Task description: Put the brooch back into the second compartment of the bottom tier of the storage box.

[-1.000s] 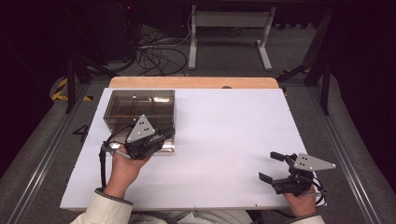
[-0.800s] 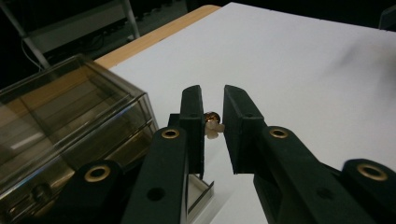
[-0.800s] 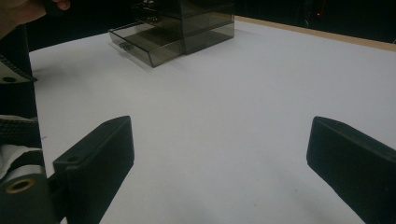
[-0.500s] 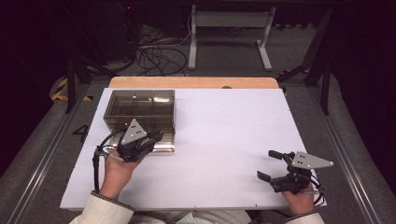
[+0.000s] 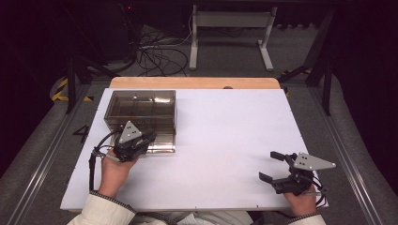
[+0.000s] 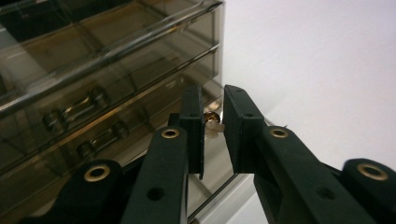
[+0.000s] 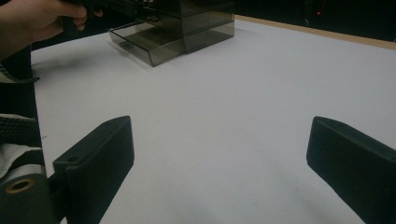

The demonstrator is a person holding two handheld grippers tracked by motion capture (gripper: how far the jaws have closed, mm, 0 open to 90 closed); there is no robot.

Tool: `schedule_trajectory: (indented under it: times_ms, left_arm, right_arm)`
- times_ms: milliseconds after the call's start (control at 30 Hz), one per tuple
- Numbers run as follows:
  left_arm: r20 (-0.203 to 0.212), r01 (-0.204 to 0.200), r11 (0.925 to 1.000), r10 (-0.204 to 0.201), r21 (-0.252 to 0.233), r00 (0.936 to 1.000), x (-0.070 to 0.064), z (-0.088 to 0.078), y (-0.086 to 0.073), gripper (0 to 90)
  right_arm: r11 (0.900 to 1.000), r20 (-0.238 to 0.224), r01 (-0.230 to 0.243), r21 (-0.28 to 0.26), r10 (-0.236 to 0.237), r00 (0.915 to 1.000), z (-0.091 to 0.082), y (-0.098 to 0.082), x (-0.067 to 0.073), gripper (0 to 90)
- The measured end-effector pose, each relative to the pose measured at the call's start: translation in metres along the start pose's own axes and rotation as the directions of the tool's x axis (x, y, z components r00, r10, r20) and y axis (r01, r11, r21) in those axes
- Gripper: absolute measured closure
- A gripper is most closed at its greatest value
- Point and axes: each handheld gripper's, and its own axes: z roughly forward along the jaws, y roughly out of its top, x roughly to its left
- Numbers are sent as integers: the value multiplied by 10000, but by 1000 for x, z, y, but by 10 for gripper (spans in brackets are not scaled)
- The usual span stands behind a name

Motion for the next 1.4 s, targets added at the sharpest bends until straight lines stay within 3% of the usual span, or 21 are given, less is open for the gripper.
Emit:
schedule_trajectory:
  times_ms: [867, 1400]
  left_arm:
    - [-410, 963, 9926, -935, 739, 9948, 26, 14, -31, 787]
    - [-658, 928, 9899, -860, 1071, 9941, 30, 18, -37, 784]
  right_arm:
    - [10000, 21, 0, 0, 0, 10000, -1, -1, 1, 82]
    - [10000, 15, 5, -2, -5, 10000, -1, -1, 1, 83]
